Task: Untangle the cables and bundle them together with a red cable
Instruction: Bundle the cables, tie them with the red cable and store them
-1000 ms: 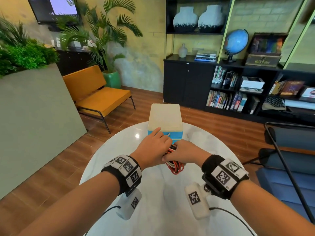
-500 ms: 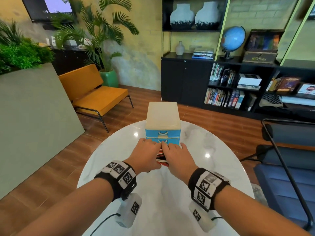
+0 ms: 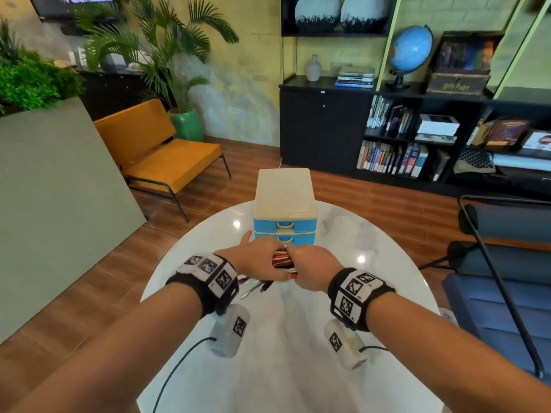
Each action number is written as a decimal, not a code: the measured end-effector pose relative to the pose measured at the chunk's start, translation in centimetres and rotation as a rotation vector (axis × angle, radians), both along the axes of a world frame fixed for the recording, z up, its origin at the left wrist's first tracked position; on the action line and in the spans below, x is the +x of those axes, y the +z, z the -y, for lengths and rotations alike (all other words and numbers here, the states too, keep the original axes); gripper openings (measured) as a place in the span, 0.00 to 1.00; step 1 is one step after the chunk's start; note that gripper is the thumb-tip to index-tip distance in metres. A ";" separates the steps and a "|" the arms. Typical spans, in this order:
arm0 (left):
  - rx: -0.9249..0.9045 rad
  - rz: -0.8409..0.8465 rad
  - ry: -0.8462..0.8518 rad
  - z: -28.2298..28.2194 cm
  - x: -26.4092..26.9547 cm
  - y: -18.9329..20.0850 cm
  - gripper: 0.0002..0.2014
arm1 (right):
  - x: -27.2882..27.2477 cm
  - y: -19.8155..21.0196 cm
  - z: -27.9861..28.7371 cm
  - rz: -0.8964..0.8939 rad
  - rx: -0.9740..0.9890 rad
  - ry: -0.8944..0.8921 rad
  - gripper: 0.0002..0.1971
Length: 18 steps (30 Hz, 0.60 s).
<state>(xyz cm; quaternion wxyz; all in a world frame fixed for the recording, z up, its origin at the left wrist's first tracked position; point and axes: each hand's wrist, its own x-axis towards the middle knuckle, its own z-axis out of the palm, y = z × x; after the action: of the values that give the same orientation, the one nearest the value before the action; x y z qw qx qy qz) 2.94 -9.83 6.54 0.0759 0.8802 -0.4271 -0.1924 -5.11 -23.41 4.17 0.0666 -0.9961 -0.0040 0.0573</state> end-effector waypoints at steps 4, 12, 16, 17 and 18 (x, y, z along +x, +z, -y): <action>-0.214 -0.057 0.119 0.4 3.2 1.9 0.19 | 1.8 1.0 1.6 -0.038 -0.099 -0.011 0.31; -0.047 0.121 0.153 1.1 4.9 0.7 0.28 | 5.0 1.2 2.4 -0.124 -0.187 0.008 0.39; -0.096 0.171 0.168 1.0 5.5 0.0 0.28 | 5.8 1.0 2.6 -0.162 -0.137 0.008 0.33; -0.100 0.172 0.168 1.0 5.9 -0.1 0.28 | 5.9 1.1 2.6 -0.168 -0.115 0.004 0.31; -0.105 0.175 0.167 1.0 6.2 -0.1 0.28 | 5.9 1.3 2.6 -0.170 -0.092 0.005 0.29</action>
<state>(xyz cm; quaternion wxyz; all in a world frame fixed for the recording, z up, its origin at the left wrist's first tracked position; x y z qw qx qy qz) 9.10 -10.80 6.44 0.0999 0.9211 -0.3666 -0.0852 0.78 -26.06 5.43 0.0207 -0.9896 0.0016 0.1420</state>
